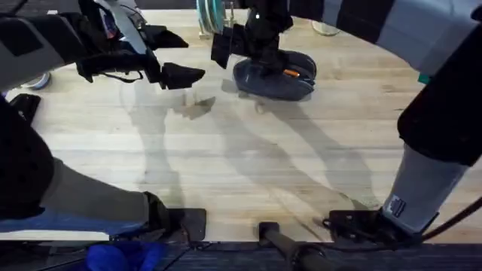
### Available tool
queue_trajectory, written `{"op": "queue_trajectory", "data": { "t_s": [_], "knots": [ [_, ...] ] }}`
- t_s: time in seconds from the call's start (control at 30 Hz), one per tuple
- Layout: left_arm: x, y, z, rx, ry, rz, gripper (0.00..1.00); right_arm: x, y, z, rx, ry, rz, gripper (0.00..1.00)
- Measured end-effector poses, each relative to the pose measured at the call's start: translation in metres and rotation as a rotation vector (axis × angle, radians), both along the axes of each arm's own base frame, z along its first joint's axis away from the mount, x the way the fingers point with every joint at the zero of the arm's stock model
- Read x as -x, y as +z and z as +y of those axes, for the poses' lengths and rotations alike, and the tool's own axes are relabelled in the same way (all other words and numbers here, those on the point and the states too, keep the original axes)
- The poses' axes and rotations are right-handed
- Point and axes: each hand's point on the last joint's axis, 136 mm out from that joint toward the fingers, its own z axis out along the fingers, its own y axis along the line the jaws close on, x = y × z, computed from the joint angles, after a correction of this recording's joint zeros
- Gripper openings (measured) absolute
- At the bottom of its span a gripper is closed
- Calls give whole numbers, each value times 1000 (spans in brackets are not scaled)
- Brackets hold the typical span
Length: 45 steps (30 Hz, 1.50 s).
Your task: Unzip the bag, pick up the pens from the table one at a time and place them inside, then zip the bag closed.
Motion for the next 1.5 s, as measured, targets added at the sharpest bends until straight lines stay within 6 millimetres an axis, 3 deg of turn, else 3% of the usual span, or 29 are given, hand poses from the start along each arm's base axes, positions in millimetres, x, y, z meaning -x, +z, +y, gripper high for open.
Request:
{"op": "queue_trajectory", "data": {
  "t_s": [0.77,1.03,1.2,1.5],
  "knots": [
    [0,0,0,0,0,0,993,-12,-3,-6,61,24,-59,942],
    [0,0,0,0,0,0,993,-8,-10,-8,80,29,-38,874],
    [0,0,0,0,0,0,993,-8,-10,-9,82,30,-36,744],
    [0,0,0,0,0,0,993,-8,-10,-9,82,30,-36,700]
  ]
}}
